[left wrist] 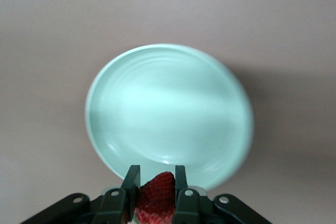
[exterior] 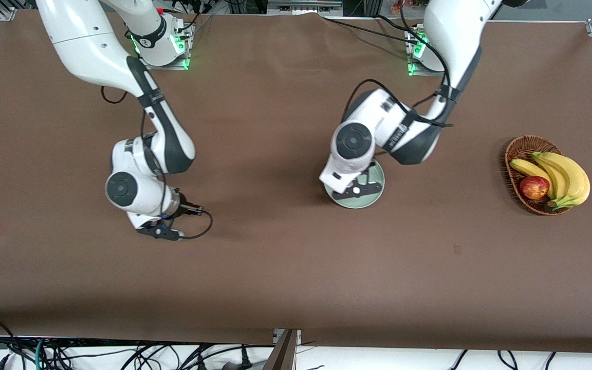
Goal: Collect all strawberries into plate
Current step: 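Release the strawberry onto the plate while the right gripper carries another, then set the second strawberry beside the plate and open the right gripper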
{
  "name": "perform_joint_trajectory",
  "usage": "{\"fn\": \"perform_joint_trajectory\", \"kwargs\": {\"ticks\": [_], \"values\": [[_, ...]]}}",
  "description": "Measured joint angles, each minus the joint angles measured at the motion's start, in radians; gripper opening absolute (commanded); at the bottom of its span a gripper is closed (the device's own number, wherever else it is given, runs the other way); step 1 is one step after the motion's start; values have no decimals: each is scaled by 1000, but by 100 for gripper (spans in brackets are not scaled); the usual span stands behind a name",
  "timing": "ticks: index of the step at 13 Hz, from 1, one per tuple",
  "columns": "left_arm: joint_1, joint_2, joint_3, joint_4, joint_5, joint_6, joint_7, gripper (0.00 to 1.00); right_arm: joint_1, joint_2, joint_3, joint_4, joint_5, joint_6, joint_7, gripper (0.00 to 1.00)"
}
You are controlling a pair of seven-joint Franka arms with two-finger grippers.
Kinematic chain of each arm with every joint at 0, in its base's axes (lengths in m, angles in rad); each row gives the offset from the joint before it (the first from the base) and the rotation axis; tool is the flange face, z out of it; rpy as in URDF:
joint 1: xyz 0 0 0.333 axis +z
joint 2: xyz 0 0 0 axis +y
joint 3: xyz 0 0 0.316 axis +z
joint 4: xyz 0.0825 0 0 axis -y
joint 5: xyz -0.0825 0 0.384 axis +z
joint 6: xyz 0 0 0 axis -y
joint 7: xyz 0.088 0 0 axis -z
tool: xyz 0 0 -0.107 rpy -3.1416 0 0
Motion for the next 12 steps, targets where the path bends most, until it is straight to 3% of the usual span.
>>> {"fn": "perform_joint_trajectory", "kwargs": {"ticks": [1,2,3,8,9,10,12], "values": [[18,5,0,-59,0,46,20,23,25,-1,24,7,0,0,87,33],[25,13,0,-114,0,100,33,53,65,-1,34,13,0,1,169,34],[26,19,-1,-160,0,145,47,100,117,0,36,19,0,9,251,34],[121,-22,-2,-186,0,103,239,100,343,63,37,24,-1,207,573,37],[157,-48,-2,-185,-3,80,282,100,371,83,36,25,-1,238,603,43],[184,-75,-3,-185,-15,65,311,100,388,99,33,25,-1,262,621,53],[197,-113,-6,-185,-35,58,325,100,392,110,25,29,-2,273,624,96]]}}
